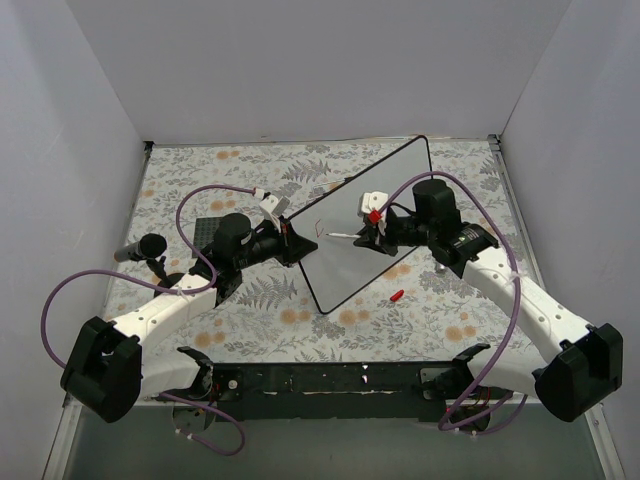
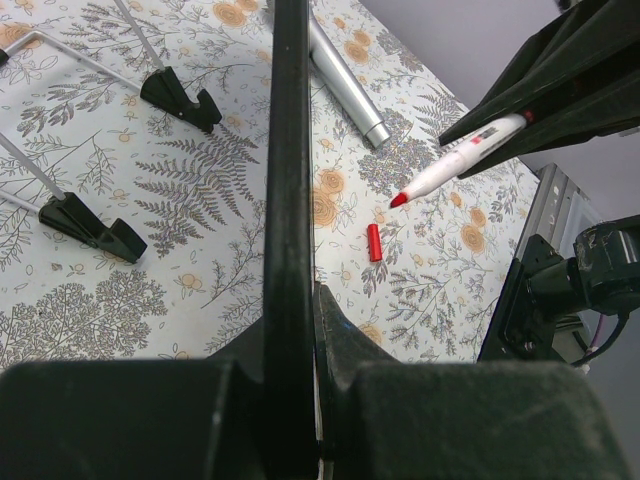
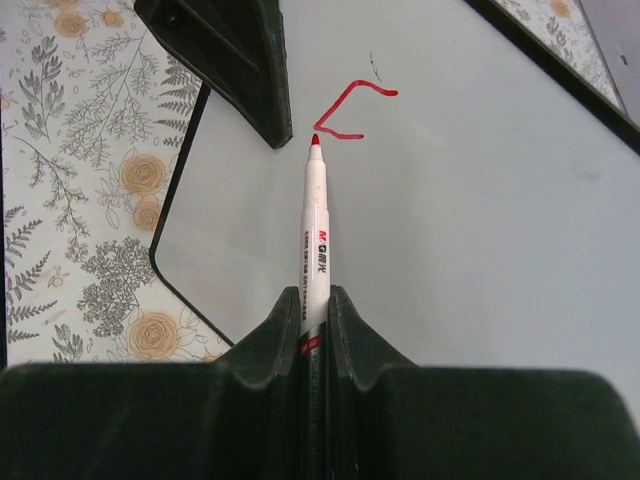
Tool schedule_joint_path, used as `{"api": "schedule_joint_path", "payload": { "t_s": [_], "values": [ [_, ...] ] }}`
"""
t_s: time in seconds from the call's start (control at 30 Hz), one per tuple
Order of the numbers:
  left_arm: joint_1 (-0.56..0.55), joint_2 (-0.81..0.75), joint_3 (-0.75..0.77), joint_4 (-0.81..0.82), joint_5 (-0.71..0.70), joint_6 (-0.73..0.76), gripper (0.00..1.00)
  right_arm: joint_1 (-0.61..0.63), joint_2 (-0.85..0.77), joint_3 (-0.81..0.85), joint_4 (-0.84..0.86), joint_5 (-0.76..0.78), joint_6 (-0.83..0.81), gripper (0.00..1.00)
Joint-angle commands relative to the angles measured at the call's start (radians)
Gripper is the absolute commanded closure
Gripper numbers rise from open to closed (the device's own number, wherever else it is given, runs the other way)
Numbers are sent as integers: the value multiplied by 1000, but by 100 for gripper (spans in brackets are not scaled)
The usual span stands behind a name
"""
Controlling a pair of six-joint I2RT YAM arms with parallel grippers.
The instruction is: Write a sentence on the whiteboard
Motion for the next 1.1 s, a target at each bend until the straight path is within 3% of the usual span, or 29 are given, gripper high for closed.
{"api": "schedule_joint_path", "payload": {
  "t_s": [0.0,0.5,1.07],
  "values": [
    [-3,-34,18,-6,11,63,100,-3,37,23,12,-38,-50,99],
    [-3,-30,24,-12,19,63,100,-3,58,31,63,64,-7,99],
    [-3,-22,27,-8,30,64,100,-3,98,63,122,78,66,99]
  ]
}}
